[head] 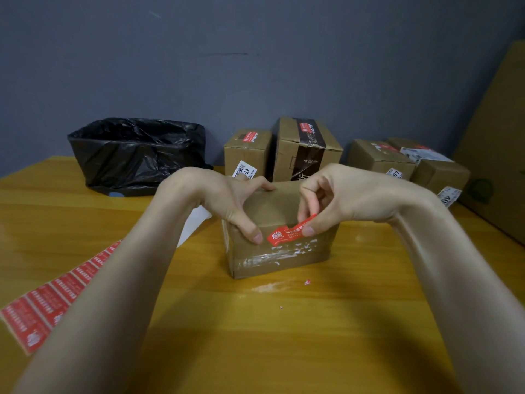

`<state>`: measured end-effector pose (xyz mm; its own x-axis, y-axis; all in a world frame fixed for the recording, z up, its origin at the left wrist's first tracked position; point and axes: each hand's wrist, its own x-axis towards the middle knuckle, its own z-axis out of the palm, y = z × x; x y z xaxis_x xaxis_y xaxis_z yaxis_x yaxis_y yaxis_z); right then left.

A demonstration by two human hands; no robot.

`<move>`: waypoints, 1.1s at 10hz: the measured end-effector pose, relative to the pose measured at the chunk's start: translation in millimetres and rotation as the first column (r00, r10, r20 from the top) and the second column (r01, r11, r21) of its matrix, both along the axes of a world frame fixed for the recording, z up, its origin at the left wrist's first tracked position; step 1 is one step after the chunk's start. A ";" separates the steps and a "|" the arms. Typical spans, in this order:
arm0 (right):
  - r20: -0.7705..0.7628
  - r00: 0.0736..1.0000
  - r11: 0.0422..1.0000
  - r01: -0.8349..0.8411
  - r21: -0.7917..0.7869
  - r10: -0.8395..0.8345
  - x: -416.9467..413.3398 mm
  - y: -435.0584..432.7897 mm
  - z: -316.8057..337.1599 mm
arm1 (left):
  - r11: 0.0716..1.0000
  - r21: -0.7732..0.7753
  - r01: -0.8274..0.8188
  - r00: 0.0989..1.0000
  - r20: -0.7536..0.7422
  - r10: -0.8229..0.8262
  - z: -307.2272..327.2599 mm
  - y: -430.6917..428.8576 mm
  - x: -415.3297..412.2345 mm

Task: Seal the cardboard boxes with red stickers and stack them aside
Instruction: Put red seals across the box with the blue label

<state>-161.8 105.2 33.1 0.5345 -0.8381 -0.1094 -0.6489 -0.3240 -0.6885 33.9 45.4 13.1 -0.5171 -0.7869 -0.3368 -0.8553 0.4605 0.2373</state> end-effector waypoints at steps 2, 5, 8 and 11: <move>-0.043 0.998 0.999 -0.035 -0.003 0.035 1.1 1.4 0.4 | 1.000 -0.003 0.008 1.000 0.014 -0.008 1.6 1.1 -1.4; -0.022 0.997 0.997 -0.076 0.004 0.076 -2.2 0.6 0.7 | 1.000 -0.003 0.005 0.999 0.034 -0.005 3.0 2.1 -2.8; -0.372 0.928 0.969 -0.109 -0.221 0.020 -2.3 -20.3 -13.4 | 1.000 -0.003 0.013 0.999 0.031 -0.013 3.0 2.9 -2.5; 0.182 0.980 0.996 -0.085 -0.003 0.084 -8.8 -7.2 -4.7 | 0.995 0.093 0.024 0.994 -0.112 -0.014 5.7 3.2 6.0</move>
<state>-170.6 98.0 28.5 0.6144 -0.7890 -0.0075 -0.4833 -0.3688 -0.7940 40.0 48.7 18.8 -0.5703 -0.7441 -0.3481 -0.8123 0.4478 0.3737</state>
